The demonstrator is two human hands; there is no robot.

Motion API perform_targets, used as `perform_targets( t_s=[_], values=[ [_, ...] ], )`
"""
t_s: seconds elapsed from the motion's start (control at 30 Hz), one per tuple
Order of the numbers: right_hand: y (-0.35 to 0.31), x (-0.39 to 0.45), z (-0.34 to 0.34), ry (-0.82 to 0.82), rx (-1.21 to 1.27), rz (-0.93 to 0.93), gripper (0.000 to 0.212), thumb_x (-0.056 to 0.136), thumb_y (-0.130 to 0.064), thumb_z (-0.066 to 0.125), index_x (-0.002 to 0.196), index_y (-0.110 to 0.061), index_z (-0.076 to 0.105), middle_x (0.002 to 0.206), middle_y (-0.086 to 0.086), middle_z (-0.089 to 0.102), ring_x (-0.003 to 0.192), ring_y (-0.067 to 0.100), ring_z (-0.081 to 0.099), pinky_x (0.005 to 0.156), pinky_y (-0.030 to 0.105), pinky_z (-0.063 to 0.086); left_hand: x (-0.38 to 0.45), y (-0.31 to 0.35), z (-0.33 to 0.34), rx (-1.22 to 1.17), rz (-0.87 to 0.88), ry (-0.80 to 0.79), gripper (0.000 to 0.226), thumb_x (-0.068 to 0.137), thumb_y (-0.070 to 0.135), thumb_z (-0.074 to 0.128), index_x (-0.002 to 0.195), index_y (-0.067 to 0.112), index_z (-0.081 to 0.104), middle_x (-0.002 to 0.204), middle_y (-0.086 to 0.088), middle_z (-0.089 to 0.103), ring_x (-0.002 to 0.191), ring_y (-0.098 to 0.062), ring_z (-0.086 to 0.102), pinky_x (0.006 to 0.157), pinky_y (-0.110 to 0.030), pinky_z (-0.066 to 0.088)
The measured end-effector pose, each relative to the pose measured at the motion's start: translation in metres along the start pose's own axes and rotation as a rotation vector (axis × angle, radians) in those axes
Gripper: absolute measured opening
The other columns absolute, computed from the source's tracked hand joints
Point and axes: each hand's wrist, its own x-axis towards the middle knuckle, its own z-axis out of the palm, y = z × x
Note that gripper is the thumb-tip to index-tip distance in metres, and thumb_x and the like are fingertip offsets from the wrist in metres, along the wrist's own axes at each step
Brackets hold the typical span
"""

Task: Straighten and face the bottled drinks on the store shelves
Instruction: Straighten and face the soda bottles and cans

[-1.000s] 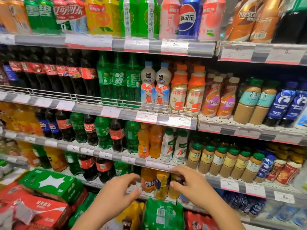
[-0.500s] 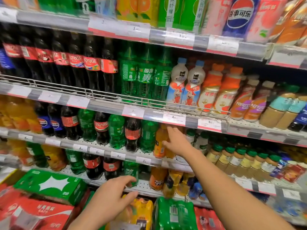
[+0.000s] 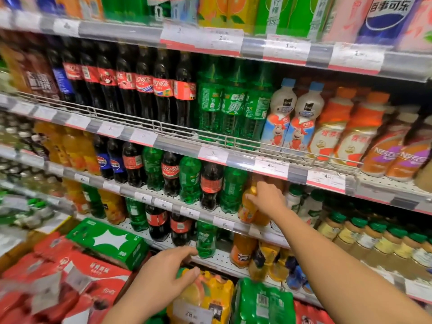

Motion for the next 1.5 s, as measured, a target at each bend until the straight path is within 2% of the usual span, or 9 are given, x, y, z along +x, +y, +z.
perform_targets(
  t_s=[0.2,0.53,0.6,0.7,0.83,1.07,1.27,1.4,1.5],
  values=[
    [0.025,-0.026,0.012,0.115,0.02,-0.165,0.033,0.097,-0.036,0.064,0.12,-0.017,0.051,0.103,0.009,0.071,0.098,0.034,0.067,0.074,0.038,0.048,-0.021,0.025,0.001,0.05,-0.099,0.052,0.05,0.093,0.062,0.054,0.14,0.044,0.049,0.128,0.026,0.059,0.116,0.003,0.055,0.098,-0.025,0.048],
    [0.058,-0.109,-0.003,0.172,0.552,-0.343,0.022,0.093,-0.041,0.071,0.106,-0.034,0.054,0.076,-0.009,0.065,0.067,0.009,0.064,0.065,0.033,0.051,-0.083,0.067,0.002,0.15,-0.28,0.169,0.042,0.095,0.056,0.057,0.133,0.037,0.056,0.122,0.02,0.065,0.107,0.002,0.058,0.088,-0.022,0.047],
    [0.053,-0.126,-0.006,0.118,0.632,-0.397,0.018,0.093,-0.037,0.072,0.102,-0.032,0.057,0.073,-0.007,0.067,0.064,-0.002,0.066,0.059,0.018,0.047,-0.096,0.071,0.002,0.163,-0.31,0.18,0.044,0.094,0.058,0.054,0.132,0.037,0.057,0.12,0.02,0.065,0.105,0.001,0.059,0.09,-0.026,0.05],
    [0.037,-0.153,-0.009,0.034,0.734,-0.493,0.015,0.093,-0.03,0.073,0.098,-0.028,0.059,0.072,-0.003,0.068,0.057,-0.001,0.066,0.054,0.016,0.047,-0.116,0.071,0.001,0.147,-0.352,0.208,0.05,0.089,0.067,0.048,0.131,0.042,0.056,0.12,0.024,0.064,0.105,0.005,0.059,0.09,-0.028,0.052],
    [0.009,-0.18,-0.009,-0.084,0.742,-0.641,0.014,0.093,-0.036,0.073,0.099,-0.037,0.06,0.079,-0.004,0.066,0.061,0.007,0.066,0.062,0.036,0.055,-0.136,0.073,0.001,0.154,-0.365,0.27,0.049,0.091,0.064,0.052,0.136,0.045,0.05,0.129,0.028,0.058,0.115,0.006,0.054,0.099,-0.031,0.05],
    [-0.048,-0.23,-0.022,-0.176,0.722,-0.954,0.015,0.095,-0.041,0.069,0.104,-0.035,0.059,0.07,0.005,0.058,0.058,0.017,0.053,0.055,0.027,0.04,-0.151,0.077,-0.003,0.028,-0.281,0.305,0.086,0.079,0.067,0.071,0.151,0.049,0.028,0.15,0.029,0.034,0.136,0.005,0.031,0.114,-0.027,0.032],
    [-0.107,-0.256,-0.014,-0.248,0.643,-1.092,0.019,0.095,-0.044,0.068,0.108,-0.041,0.054,0.07,0.001,0.063,0.061,0.015,0.063,0.062,0.043,0.05,-0.171,0.046,-0.008,-0.192,-0.242,0.354,0.078,0.071,0.061,0.082,0.138,0.052,0.044,0.124,0.025,0.061,0.104,-0.002,0.063,0.091,-0.039,0.053],
    [-0.153,-0.269,-0.005,-0.264,0.611,-1.103,0.024,0.094,-0.045,0.07,0.111,-0.043,0.054,0.069,-0.004,0.062,0.06,0.013,0.06,0.06,0.039,0.049,-0.195,0.008,-0.019,-0.272,-0.263,0.416,0.067,0.069,0.055,0.085,0.127,0.047,0.053,0.109,0.02,0.069,0.091,-0.001,0.067,0.082,-0.039,0.056],
    [-0.194,-0.274,0.001,-0.282,0.699,-1.044,0.033,0.092,-0.037,0.073,0.12,-0.043,0.056,0.093,-0.017,0.071,0.065,0.013,0.066,0.067,0.034,0.054,-0.215,-0.029,-0.035,-0.372,-0.29,0.498,0.065,0.07,0.052,0.087,0.126,0.049,0.055,0.103,0.018,0.071,0.09,-0.003,0.068,0.081,-0.035,0.056]
  ],
)
